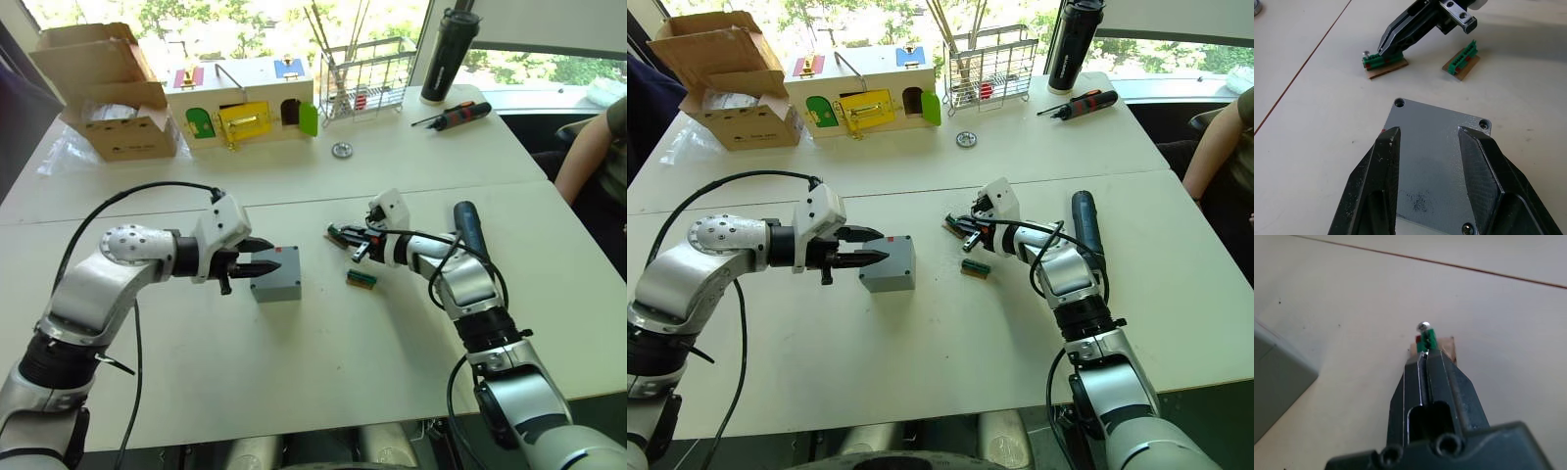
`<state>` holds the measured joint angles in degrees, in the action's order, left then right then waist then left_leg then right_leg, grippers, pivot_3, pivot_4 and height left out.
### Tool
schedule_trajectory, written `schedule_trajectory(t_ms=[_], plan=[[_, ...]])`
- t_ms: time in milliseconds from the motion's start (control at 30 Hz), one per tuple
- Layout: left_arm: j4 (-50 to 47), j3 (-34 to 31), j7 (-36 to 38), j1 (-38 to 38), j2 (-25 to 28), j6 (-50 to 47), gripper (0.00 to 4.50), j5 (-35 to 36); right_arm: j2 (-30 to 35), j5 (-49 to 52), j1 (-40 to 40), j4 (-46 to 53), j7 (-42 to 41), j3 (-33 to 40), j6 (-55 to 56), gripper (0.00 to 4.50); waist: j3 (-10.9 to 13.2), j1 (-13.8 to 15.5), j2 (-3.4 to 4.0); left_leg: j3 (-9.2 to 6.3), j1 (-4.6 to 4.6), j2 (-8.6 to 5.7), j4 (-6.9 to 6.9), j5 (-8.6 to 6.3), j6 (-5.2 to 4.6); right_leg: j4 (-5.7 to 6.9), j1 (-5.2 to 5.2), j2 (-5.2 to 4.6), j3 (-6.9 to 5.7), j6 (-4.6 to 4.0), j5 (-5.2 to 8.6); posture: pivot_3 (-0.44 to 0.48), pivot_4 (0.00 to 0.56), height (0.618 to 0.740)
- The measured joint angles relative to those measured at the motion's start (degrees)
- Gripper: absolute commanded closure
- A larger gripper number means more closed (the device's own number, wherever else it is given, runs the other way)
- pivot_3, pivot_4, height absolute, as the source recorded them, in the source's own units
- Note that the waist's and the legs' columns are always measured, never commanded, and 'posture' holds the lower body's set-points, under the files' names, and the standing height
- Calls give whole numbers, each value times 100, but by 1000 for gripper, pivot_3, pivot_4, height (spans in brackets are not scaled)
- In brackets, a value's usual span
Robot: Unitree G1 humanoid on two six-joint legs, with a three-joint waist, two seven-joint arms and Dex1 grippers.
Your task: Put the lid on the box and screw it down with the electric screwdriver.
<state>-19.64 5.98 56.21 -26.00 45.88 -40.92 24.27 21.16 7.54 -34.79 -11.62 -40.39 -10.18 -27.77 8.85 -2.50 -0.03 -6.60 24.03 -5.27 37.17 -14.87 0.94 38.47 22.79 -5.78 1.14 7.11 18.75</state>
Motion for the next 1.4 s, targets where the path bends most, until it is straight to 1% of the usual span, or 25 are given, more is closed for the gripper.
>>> schedule_trajectory(t_ms=[400, 767, 900, 1000, 1067, 1167, 1333, 1400], plan=[[2, 0, 7, 0, -1, 1, 2626, 0, 9, 52, 0, 31, 6, 62, -77, 4460, 0, 0, 0, 0, 0, 0, 0, 0, 0, 0, 0, 0, 0, 0, 0, 0, 150, 740], [33, 2, 3, 0, -54, 25, 2626, -4, 16, 220, 3, 357, 39, 249, -334, 4460, 0, 0, 0, 0, 0, 0, 0, 0, 0, 0, 1, 0, 0, 0, 0, 0, 150, 740], [109, -9, 7, 0, -56, 29, 2626, 8, 33, 311, 6, 789, 46, 292, -477, 4460, 0, -3, 0, 0, 0, 0, -1, 0, 0, 1, 2, 0, 0, 0, 0, 0, 150, 740], [192, -175, 36, 13, 47, -20, 2626, 74, 35, 635, -2, 1519, -121, 368, -796, 4460, 0, -6, 0, 0, 0, 1, -1, 0, 0, 2, 3, 0, 0, 0, 0, 0, 150, 740], [204, -387, 110, 154, 309, -23, 2626, 134, 1, 907, -5, 2018, -254, 323, -1094, 4460, 0, -13, 0, 0, 0, 2, -5, 0, 0, 2, 6, 0, 1, 0, 0, 0, 150, 740], [223, -523, 133, 339, 513, -22, 2626, 133, -147, 1141, -10, 2382, -279, 180, -1376, 4460, 0, -11, 1, -1, -1, 3, -6, 0, 0, 4, 6, -1, 1, 0, 0, 0, 150, 740], [253, -570, 116, 515, 545, -21, 2626, 139, -431, 1106, 4, 2329, -197, -356, -1350, 4460, 0, 25, 1, -4, -1, -4, 3, 0, 0, 8, 0, -4, 1, 0, 0, 0, 150, 740], [247, -572, 105, 519, 544, -21, 2626, 139, -446, 1059, 5, 2249, -179, -456, -1280, 4460, 0, 26, 1, -4, -1, -5, 3, 0, 0, 8, 1, -5, 1, 0, 0, 0, 150, 740]])
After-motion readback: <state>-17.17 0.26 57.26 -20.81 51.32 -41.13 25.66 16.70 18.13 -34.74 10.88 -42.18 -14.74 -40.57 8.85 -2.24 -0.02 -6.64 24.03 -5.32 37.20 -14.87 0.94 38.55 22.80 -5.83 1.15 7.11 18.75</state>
